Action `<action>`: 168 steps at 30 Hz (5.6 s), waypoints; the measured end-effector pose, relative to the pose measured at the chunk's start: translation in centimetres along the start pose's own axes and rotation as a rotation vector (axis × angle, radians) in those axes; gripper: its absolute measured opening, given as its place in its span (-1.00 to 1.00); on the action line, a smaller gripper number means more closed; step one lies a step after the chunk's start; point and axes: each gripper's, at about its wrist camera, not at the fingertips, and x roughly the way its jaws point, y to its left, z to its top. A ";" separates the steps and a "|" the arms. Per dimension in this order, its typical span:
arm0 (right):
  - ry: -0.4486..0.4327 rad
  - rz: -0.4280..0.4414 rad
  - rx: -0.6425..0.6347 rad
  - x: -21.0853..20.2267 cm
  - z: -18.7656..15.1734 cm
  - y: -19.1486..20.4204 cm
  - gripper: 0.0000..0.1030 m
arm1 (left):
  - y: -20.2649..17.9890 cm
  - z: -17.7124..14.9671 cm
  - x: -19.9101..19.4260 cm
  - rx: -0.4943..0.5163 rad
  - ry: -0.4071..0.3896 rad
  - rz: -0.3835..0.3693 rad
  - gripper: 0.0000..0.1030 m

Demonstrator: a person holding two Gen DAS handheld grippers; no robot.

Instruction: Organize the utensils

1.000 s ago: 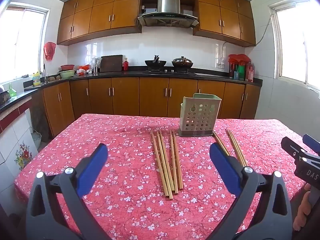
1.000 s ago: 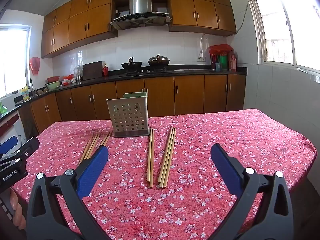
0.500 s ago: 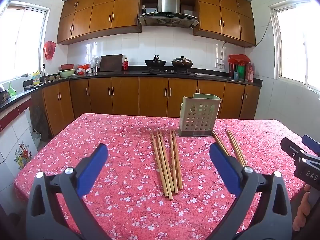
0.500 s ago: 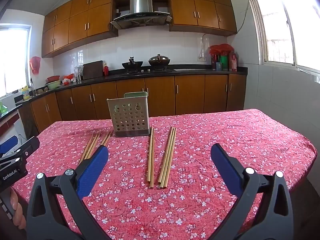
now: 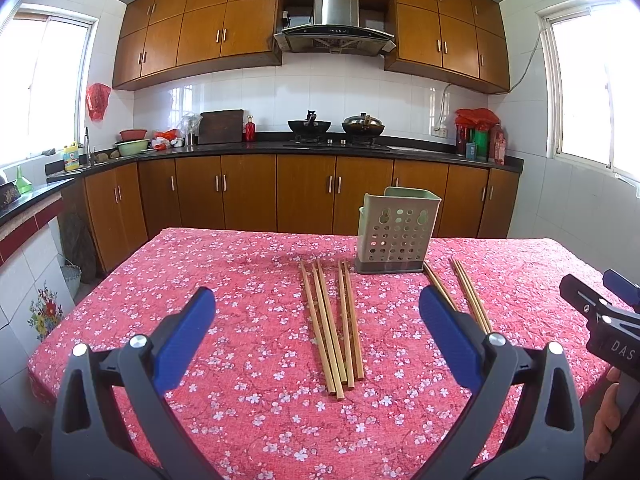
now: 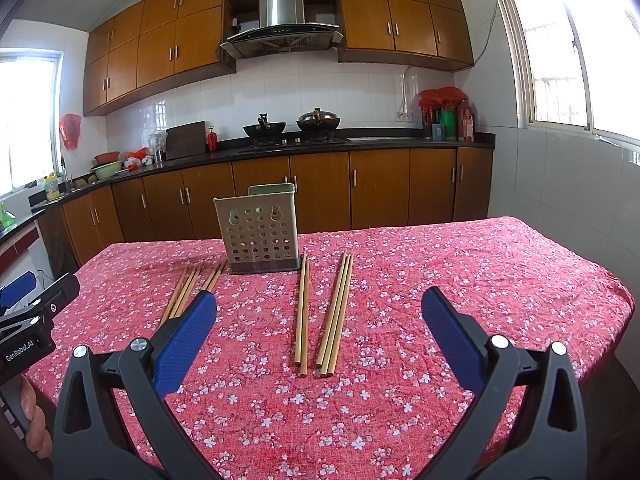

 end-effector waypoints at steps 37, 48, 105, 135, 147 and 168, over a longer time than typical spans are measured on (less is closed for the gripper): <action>0.002 0.001 0.001 0.1 0.1 -0.1 0.97 | 0.0 0.1 0.1 -0.003 0.002 0.000 0.93; 0.003 0.001 0.002 0.2 0.1 -0.1 0.97 | 0.0 0.0 0.1 -0.002 0.003 0.001 0.93; 0.570 -0.056 0.091 20.5 -3.2 -5.1 -0.81 | 1.9 -3.5 18.2 -0.063 0.527 -0.061 -0.26; 0.526 -0.112 0.042 23.3 -2.0 -8.8 -0.83 | 6.1 -1.6 22.9 -0.019 0.545 0.035 -0.79; 0.516 -0.099 0.056 20.6 -2.8 -8.7 -0.85 | 5.6 -2.2 21.0 0.028 0.548 0.047 -0.83; 0.116 -0.080 0.095 14.5 8.3 -10.2 -0.85 | 7.4 11.8 15.4 -0.121 0.180 0.021 -0.83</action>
